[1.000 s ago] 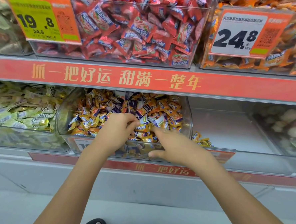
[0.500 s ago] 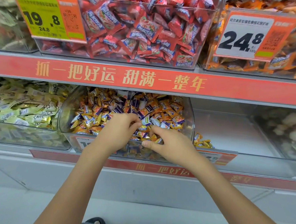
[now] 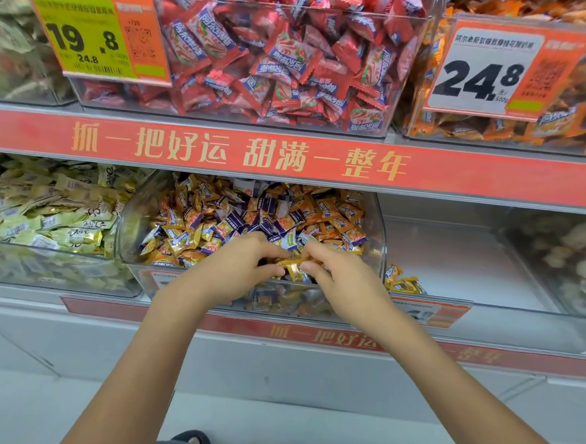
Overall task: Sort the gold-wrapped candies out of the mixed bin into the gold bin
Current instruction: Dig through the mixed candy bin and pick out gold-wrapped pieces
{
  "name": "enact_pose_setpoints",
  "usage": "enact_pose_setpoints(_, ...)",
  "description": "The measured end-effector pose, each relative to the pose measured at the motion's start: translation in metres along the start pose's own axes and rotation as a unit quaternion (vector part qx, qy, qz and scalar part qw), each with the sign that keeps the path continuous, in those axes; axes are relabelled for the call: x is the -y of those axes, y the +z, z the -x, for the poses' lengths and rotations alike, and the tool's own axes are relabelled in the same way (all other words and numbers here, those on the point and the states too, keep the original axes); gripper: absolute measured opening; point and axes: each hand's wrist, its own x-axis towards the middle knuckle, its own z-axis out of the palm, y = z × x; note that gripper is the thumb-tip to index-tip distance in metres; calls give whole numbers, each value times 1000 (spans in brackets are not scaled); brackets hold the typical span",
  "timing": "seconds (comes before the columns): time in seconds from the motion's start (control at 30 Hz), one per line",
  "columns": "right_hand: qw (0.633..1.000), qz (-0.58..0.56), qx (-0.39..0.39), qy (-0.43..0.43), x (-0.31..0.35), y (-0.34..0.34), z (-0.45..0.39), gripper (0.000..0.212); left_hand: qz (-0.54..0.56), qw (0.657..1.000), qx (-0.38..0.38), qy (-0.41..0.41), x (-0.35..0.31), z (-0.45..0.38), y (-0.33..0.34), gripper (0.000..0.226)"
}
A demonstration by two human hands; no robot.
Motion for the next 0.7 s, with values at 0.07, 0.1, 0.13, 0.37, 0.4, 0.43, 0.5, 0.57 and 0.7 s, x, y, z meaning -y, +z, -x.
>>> enact_pose_setpoints(0.07,999,-23,-27,3,-2,2,-1,12,2,999,-41,-15,0,-2,0,36)
enact_pose_setpoints(0.1,999,-31,-38,5,-3,2,-2,10,5,998,-63,-19,1,-2,0,38)
enact_pose_setpoints(0.13,998,-41,-49,9,-3,3,-3,8,9,996,-82,-20,0,-3,1,39)
enact_pose_setpoints(0.37,974,-148,-168,13,-5,-2,-7,13,77,976,-203,-24,-13,-2,4,36)
enact_pose_setpoints(0.4,968,-170,-185,20,-5,-5,-8,14,86,971,-222,-28,-15,-2,4,34)
enact_pose_setpoints(0.43,962,-189,-195,28,-5,-7,-9,16,97,966,-237,-33,-16,-3,4,33)
enact_pose_setpoints(0.5,957,-207,-201,35,-3,-10,-9,19,125,957,-258,-43,-20,-3,4,30)
enact_pose_setpoints(0.57,959,-197,-203,25,-1,-10,-8,21,157,950,-264,-49,-25,-4,5,28)
enact_pose_setpoints(0.7,937,-260,-229,52,3,-28,-7,18,207,942,-256,-61,-32,-4,6,25)
